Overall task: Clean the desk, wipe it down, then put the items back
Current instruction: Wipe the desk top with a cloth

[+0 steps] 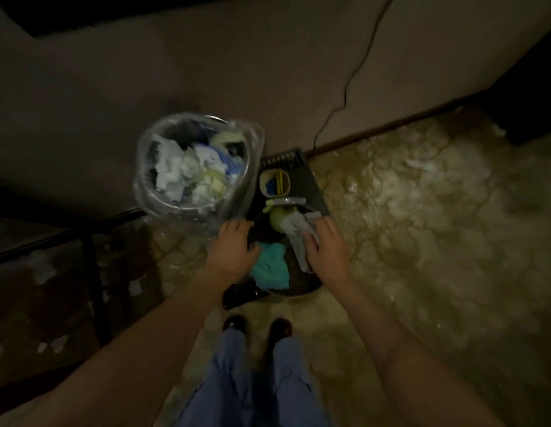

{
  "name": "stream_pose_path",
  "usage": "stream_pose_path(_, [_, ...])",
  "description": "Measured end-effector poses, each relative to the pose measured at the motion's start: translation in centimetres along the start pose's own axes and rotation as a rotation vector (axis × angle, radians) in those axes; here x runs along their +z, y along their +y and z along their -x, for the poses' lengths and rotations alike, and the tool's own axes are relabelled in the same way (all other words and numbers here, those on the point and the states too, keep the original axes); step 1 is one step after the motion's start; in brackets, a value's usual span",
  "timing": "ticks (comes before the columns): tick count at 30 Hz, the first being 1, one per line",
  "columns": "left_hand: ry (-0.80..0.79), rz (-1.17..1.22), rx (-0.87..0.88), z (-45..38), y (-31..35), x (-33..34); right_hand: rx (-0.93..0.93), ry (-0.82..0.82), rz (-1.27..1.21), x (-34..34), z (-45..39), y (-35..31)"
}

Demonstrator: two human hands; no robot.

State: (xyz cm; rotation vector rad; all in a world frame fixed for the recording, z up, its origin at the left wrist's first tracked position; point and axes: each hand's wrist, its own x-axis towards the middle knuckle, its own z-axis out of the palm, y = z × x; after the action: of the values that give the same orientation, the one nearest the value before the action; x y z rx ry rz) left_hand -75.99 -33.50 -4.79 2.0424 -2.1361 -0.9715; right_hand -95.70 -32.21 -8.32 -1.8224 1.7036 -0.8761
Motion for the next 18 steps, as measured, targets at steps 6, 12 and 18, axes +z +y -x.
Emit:
stream_pose_path(6, [0.279,-0.082,-0.088,7.1,-3.3,-10.8,-0.22,-0.096,-0.075,0.2,-3.3,-13.9])
stream_pose_path(12, [0.527,-0.09,-0.324,18.5,-12.8,-18.9,-0.475,-0.254,-0.102,6.9,-1.4,-28.7])
stream_pose_path(18, [0.637,-0.015,-0.529,35.9,-26.1,-22.3,-0.651,-0.426,-0.231,17.2,7.9,-43.6])
